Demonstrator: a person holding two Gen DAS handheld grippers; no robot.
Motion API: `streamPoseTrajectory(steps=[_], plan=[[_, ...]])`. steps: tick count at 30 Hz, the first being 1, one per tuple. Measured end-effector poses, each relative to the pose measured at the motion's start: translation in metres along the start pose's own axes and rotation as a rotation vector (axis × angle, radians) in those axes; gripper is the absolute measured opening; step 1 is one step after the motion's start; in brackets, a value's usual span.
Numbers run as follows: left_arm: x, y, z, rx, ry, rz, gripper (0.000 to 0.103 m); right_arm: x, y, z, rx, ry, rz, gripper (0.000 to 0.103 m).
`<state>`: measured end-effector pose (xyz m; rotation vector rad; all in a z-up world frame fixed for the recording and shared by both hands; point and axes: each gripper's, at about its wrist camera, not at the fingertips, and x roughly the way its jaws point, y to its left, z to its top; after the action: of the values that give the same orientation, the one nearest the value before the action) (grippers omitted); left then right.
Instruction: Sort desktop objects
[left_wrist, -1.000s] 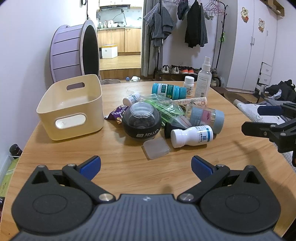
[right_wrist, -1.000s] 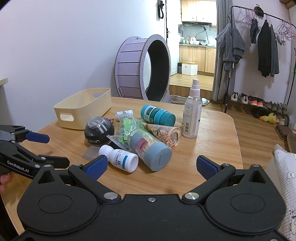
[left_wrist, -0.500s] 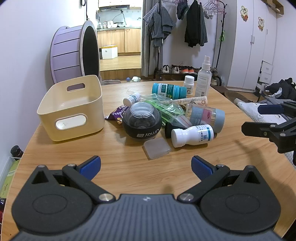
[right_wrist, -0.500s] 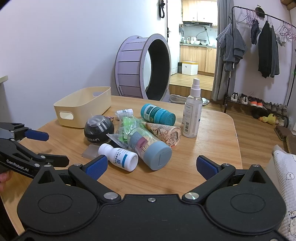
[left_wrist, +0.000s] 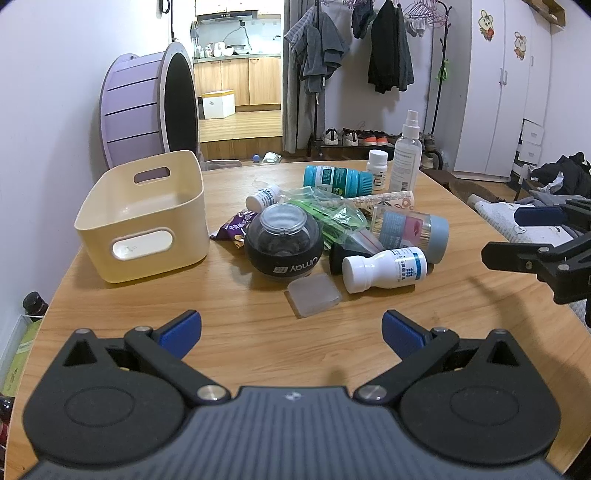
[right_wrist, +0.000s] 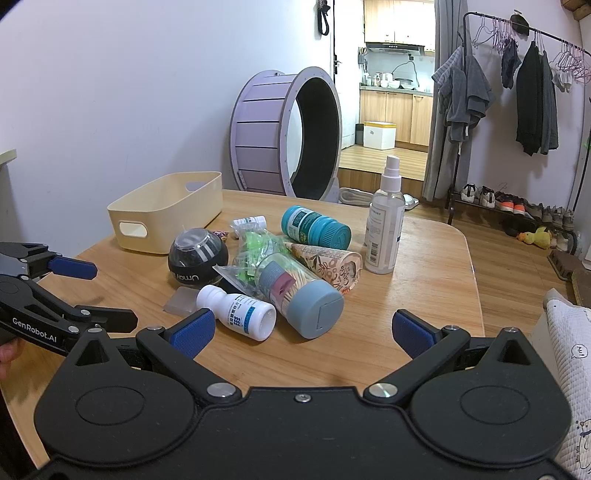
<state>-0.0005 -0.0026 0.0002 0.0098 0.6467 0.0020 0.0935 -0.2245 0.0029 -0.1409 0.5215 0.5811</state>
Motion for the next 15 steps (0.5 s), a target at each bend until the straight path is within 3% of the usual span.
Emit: streamPoseTrajectory(steps=[9, 15], plan=[[-0.0012, -0.0010, -0.0005, -0.003, -0.011, -0.008, 0.103, 0.0032, -0.0028, -0.0019, -0.005, 0.003, 0.023, 0.103], [-0.0065, -0.0038, -0.0024, 0.032, -0.069, -0.022, 0.103, 0.0076, -0.0044, 0.0012, -0.033, 0.004, 0.028, 0.102]])
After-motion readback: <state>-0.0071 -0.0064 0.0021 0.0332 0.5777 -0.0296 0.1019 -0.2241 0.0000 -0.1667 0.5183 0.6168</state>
